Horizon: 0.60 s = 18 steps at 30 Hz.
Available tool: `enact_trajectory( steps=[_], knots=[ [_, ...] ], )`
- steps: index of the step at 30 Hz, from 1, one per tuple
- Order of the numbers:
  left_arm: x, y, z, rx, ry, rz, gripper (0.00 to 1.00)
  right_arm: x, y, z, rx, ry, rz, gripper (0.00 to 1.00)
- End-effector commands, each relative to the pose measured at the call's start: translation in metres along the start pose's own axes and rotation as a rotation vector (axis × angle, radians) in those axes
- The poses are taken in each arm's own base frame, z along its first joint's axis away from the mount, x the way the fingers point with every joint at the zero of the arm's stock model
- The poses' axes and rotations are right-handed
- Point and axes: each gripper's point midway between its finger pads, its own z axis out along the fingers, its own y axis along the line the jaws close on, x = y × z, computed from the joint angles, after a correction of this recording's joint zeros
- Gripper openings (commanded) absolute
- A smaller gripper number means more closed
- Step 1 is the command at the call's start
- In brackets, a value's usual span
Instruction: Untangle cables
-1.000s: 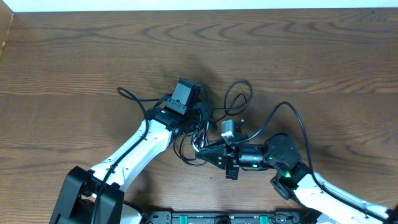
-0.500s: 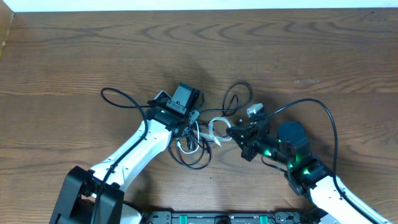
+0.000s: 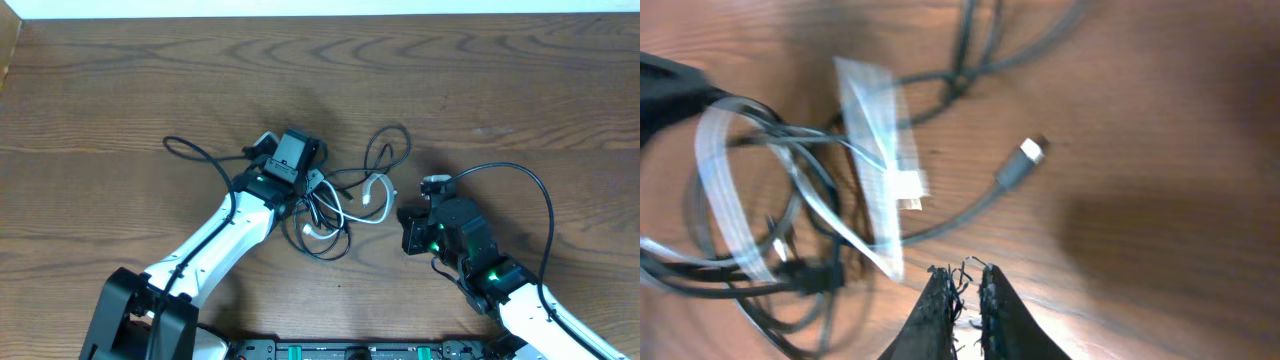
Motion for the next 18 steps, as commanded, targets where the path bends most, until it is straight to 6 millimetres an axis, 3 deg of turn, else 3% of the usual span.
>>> enact_trajectory(
  steps=[1, 6, 10, 11, 13, 18],
  knots=[
    [0.011, -0.025, -0.02, 0.166, 0.09, 0.283, 0.08, -0.005, -0.013, -0.002, 0.072, -0.027, 0.073, 0.11],
    [0.021, -0.042, -0.04, 0.297, 0.128, 0.486, 0.14, -0.008, 0.001, -0.002, -0.003, -0.024, 0.086, 0.23],
    [0.022, -0.044, -0.043, 0.308, 0.13, 0.494, 0.14, -0.011, 0.051, -0.012, -0.268, 0.009, 0.058, 0.3],
    [0.022, -0.044, -0.042, 0.308, 0.13, 0.494, 0.14, -0.014, 0.079, -0.024, -0.418, 0.014, 0.027, 0.35],
    [0.023, -0.048, -0.044, 0.329, 0.134, 0.496, 0.14, -0.018, 0.098, -0.034, -0.523, 0.006, -0.003, 0.36],
    [0.03, -0.065, -0.051, 0.429, 0.164, 0.507, 0.14, -0.018, 0.108, -0.036, -0.558, 0.028, 0.085, 0.38]
  ],
)
